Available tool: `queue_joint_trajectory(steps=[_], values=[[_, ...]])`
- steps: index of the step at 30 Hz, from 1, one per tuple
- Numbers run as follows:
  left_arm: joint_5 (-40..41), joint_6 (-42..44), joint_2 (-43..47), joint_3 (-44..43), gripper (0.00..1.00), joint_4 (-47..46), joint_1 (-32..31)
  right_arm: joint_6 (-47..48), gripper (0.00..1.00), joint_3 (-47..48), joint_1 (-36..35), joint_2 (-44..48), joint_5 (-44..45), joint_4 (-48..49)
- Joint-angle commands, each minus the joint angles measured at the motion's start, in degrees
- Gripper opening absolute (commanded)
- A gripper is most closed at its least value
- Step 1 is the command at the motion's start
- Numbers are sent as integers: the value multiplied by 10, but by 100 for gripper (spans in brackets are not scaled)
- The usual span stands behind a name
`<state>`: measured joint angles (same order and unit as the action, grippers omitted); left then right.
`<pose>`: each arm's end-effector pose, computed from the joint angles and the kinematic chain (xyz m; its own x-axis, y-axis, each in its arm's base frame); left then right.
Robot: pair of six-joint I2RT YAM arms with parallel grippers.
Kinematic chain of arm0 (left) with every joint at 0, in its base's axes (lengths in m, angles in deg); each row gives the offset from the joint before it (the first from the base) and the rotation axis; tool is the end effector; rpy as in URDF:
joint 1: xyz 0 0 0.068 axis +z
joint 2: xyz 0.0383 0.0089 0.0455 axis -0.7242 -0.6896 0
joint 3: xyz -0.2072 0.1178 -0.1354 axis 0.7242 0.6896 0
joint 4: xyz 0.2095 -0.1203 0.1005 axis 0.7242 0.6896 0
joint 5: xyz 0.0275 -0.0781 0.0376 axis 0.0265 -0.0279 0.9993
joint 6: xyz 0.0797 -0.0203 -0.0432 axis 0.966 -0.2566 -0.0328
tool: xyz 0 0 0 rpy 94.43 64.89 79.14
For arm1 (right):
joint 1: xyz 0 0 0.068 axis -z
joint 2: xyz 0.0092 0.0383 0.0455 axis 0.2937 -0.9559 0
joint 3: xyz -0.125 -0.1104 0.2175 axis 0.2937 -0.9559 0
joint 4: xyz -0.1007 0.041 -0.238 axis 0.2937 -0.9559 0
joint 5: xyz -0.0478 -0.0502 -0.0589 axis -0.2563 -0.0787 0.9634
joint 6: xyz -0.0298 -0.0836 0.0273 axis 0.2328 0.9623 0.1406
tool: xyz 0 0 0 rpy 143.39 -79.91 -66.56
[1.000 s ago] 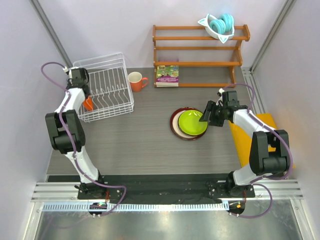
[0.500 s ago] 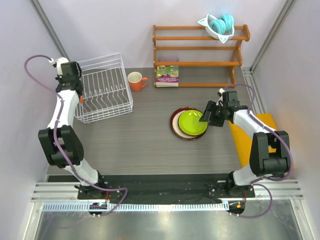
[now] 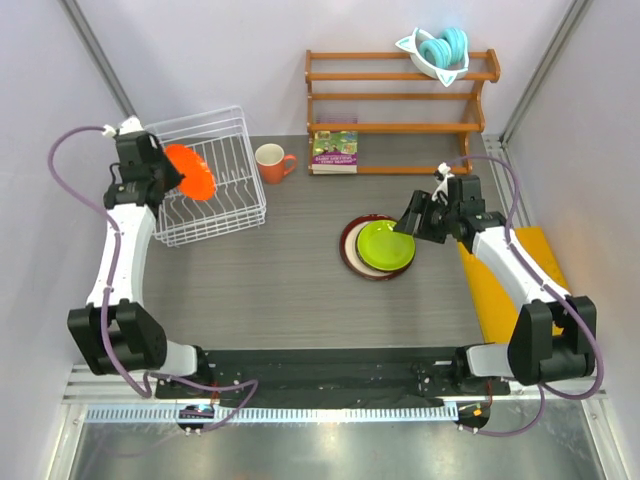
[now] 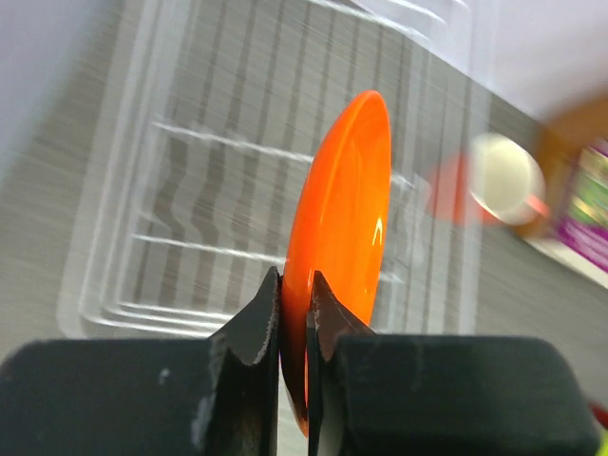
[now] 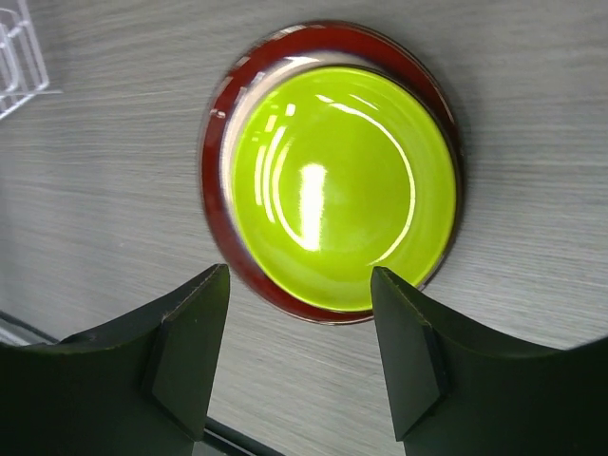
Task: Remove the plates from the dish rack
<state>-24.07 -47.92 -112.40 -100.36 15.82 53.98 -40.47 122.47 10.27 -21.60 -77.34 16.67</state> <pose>0.3604 0.0588 0.3474 -0.3551 -0.4546 -0.8169 -0.4231 0.8573 -0.2931 0.3076 0.0640 0.2221 -0.7962 0.2476 -0.5521 -0.0495 0.8828 0.4672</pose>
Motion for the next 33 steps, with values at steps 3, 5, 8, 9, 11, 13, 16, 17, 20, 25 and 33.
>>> queue_joint_trajectory(steps=[3, 5, 8, 9, 11, 13, 16, 17, 20, 25, 33], values=[[-224, -88, 49, 80, 0, -74, -94, -15, 67, 38, -15, 34, -36, 14], [-232, -102, 51, 89, 0, -87, -148, -21, 67, 35, -20, 34, -52, 30], [-245, -130, 41, 113, 0, -117, -214, -33, 67, 29, -29, 32, -69, 55], [-247, -139, 40, 133, 0, -150, -229, -38, 67, 26, -32, 31, -70, 62], [-262, -167, 31, 150, 0, -178, -269, -48, 67, 15, -37, 31, -79, 86], [-263, -176, 23, 163, 0, -208, -307, -56, 67, 8, -39, 30, -84, 100], [-249, -182, -5, 159, 0, -219, -345, -75, 67, -6, -44, 28, -103, 132], [-249, -186, -12, 157, 0, -224, -353, -79, 67, -12, -45, 27, -109, 152], [-247, -196, -39, 151, 0, -247, -386, -103, 67, -24, -50, 19, -129, 187], [-242, -204, -79, 117, 0, -256, -431, -120, 67, -39, -58, 1, -138, 216], [-245, -207, -77, 101, 0, -263, -448, -113, 67, -55, -58, -12, -123, 217]])
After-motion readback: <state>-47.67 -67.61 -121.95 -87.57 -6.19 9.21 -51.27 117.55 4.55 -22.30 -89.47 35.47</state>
